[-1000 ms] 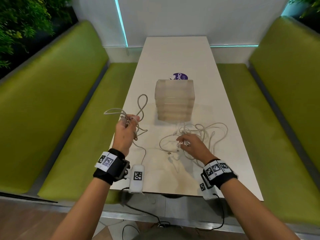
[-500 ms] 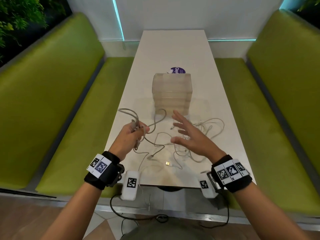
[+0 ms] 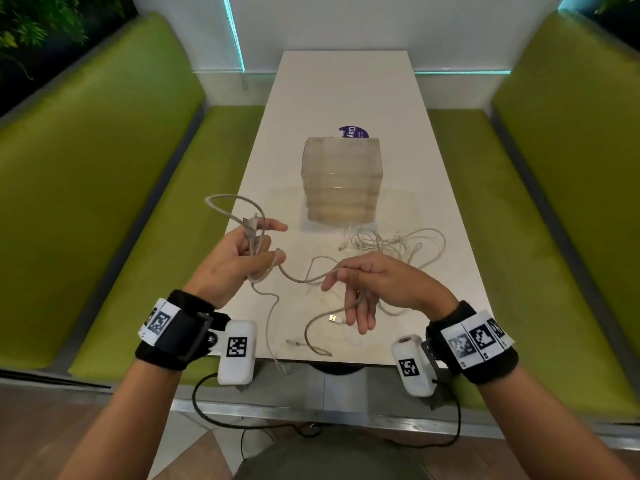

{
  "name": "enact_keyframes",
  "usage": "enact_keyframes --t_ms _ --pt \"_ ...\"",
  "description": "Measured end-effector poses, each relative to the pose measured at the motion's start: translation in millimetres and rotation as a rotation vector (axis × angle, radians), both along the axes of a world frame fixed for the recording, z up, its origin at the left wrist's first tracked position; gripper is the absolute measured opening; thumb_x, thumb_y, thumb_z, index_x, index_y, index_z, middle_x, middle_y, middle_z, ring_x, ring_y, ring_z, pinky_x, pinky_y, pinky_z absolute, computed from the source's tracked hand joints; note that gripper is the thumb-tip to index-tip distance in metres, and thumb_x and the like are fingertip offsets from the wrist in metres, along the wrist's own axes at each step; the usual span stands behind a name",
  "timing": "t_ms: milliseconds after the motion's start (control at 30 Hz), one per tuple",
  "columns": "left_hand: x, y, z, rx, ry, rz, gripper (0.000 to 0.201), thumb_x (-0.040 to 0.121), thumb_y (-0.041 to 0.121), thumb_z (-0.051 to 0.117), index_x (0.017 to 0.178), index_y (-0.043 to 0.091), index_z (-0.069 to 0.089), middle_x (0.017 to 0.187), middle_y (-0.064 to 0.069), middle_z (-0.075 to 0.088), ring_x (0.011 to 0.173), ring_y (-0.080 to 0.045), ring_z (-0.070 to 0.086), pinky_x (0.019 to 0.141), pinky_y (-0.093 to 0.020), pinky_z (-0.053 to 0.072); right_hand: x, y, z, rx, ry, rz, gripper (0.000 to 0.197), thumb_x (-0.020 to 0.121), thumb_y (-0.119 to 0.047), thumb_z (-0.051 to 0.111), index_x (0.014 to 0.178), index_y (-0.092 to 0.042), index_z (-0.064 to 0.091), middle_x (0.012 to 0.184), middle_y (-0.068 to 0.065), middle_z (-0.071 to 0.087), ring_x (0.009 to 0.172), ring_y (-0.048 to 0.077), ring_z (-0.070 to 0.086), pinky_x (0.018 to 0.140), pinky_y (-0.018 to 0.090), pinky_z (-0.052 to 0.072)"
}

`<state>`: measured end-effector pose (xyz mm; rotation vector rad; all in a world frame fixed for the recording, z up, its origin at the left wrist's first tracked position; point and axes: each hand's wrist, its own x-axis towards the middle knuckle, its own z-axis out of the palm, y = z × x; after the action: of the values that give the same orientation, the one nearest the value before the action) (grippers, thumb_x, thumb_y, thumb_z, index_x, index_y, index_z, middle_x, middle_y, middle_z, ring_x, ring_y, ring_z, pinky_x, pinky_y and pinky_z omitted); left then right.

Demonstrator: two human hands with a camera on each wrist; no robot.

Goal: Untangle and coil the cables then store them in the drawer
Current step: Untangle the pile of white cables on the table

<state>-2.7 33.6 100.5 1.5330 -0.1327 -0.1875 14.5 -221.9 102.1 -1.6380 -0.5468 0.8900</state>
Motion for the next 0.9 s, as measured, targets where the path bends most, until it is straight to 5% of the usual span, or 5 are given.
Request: enact_keyframes --t_ms 133,367,600,767,900 --pt "2.9 8.3 0.9 -0.122 0.017 0.072 0.041 0.075 0.009 0.068 0.114 0.018 0.060 0.061 0.007 0.031 0.051 -0.008 0.028 0.050 -0.026 0.020 -3.8 -3.3 -5.6 -0.065 0.044 0.116 0.032 0.102 -0.023 0.039 0.112 -0.001 0.060 0.066 0.020 0.065 0.045 0.023 0.064 0.043 0.025 0.050" --pt "0.7 1.3 -4.2 -0.065 -0.002 0.010 0.054 0.062 0.032 0.084 0.110 0.026 0.062 0.063 0.005 0.025 0.055 -0.010 0.026 0.052 -0.022 0.027 -4.7 1.4 -52.6 -0.365 0.056 0.190 0.030 0.103 -0.023 0.037 0.115 -0.004 0.057 0.078 0.014 0.066 0.054 0.020 0.064 0.052 0.026 0.053" --pt "-1.5 -8.5 -8.3 -0.074 0.007 0.027 0.015 0.081 0.034 0.065 0.090 0.021 0.065 0.059 0.011 0.028 0.050 -0.008 0.022 0.049 -0.020 0.023 -23.5 -3.3 -100.9 -0.660 -0.093 0.382 0.032 0.094 -0.028 0.054 0.124 -0.018 0.060 0.104 0.011 0.071 0.085 0.025 0.070 0.079 0.035 0.054" --pt "0.1 -15.9 -12.1 -0.183 0.043 0.032 0.031 0.088 0.049 0.059 0.072 0.022 0.060 0.055 0.014 0.028 0.047 -0.006 0.022 0.045 -0.017 0.026 -18.0 -7.2 -102.1 -0.646 -0.161 0.335 0.037 0.094 -0.018 0.054 0.131 -0.014 0.053 0.110 0.007 0.069 0.091 0.026 0.068 0.078 0.032 0.054" --pt "2.3 -19.3 -13.2 -0.264 0.051 -0.015 0.038 0.077 0.056 0.067 0.074 0.019 0.057 0.054 0.014 0.028 0.045 -0.003 0.022 0.044 -0.017 0.024 -12.0 -4.8 -92.5 -0.475 -0.234 -0.008 0.023 0.097 -0.010 0.042 0.114 -0.009 0.058 0.113 0.004 0.062 0.085 0.018 0.067 0.075 0.033 0.056"
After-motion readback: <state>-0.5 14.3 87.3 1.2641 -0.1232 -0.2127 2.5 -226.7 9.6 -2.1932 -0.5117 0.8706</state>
